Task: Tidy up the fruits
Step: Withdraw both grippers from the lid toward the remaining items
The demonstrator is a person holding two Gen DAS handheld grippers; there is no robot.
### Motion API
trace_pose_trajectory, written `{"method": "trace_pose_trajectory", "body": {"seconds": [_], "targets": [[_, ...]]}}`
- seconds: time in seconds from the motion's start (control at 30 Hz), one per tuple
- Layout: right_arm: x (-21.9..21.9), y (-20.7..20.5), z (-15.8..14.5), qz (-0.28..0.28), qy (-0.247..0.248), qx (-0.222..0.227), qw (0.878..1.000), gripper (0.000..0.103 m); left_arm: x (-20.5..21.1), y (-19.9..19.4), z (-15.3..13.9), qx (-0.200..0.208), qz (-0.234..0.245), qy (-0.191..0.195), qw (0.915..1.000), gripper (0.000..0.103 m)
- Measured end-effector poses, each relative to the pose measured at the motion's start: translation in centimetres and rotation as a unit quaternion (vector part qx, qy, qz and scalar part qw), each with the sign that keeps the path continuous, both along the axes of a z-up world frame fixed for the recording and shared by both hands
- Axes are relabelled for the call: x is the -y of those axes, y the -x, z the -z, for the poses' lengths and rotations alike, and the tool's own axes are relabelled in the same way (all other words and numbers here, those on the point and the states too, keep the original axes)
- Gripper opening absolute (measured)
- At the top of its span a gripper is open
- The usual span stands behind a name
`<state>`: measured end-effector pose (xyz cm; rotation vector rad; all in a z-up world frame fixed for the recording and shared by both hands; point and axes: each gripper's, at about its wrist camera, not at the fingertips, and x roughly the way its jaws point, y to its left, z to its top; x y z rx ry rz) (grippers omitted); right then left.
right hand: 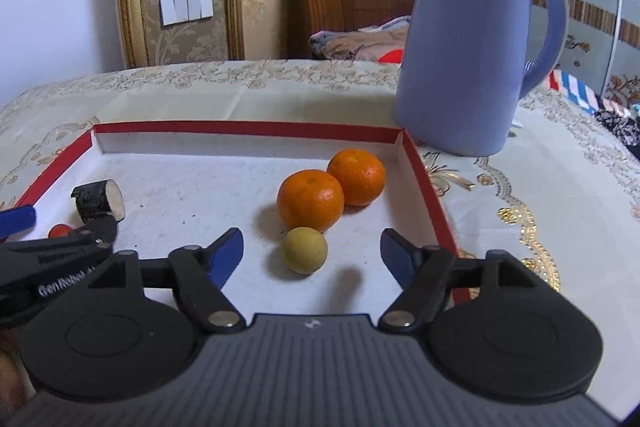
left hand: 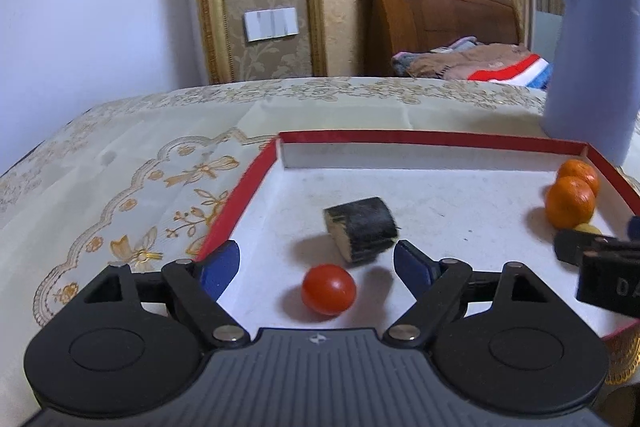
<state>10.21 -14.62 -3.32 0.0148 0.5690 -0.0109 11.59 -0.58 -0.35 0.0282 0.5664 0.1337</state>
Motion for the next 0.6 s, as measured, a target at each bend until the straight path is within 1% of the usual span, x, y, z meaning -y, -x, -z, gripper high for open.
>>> {"method": "trace_pose_trajectory", "body": {"seconds": [0.07, 0.1, 0.17, 0.3, 0.37, 0.47, 0.53, 0.6], "targets": [[0.0, 0.2, 0.0, 0.003, 0.002, 0.004, 1.0, 0.08, -0.1, 0.1, -0.1, 0.004, -0.001, 0.001, 1.0, 0.085], [0.0, 0.3, 0.0, 0.004, 0.002, 0.006, 1.0, 0.085, 0.0, 0.3, -0.2, 0.01, -0.003, -0.005, 0.9999, 0.085], [0.2, 0.5, 0.0, 0.006, 0.0, 0.011, 1.0, 0.088, 0.2, 0.7, -0.3, 0.024, -0.005, -0.016, 0.9996, 0.085], [0.8, 1.2, 0.1, 0.014, -0.007, 0.021, 1.0, 0.097, 0.3, 1.5, -0.8, 0.055, -0.007, -0.027, 0.9981, 0.085], [1.2, 1.7, 0.1, 0.011, -0.017, 0.022, 1.0, 0.098, 0.3, 1.9, -1.0, 0.066, -0.011, -0.029, 0.9974, 0.085], [1.9, 3.1, -0.4, 0.01, -0.039, 0.049, 0.998, 0.1, 0.4, 3.0, -1.5, 0.091, -0.011, -0.039, 0.995, 0.085], [2.5, 4.5, -0.6, 0.017, -0.052, 0.069, 0.996, 0.103, 0.4, 4.4, -1.9, 0.113, -0.013, -0.054, 0.992, 0.085], [3.0, 5.7, -0.6, 0.018, -0.07, 0.081, 0.994, 0.103, 0.0, 5.9, -2.3, 0.128, -0.013, -0.057, 0.9901, 0.085]]}}
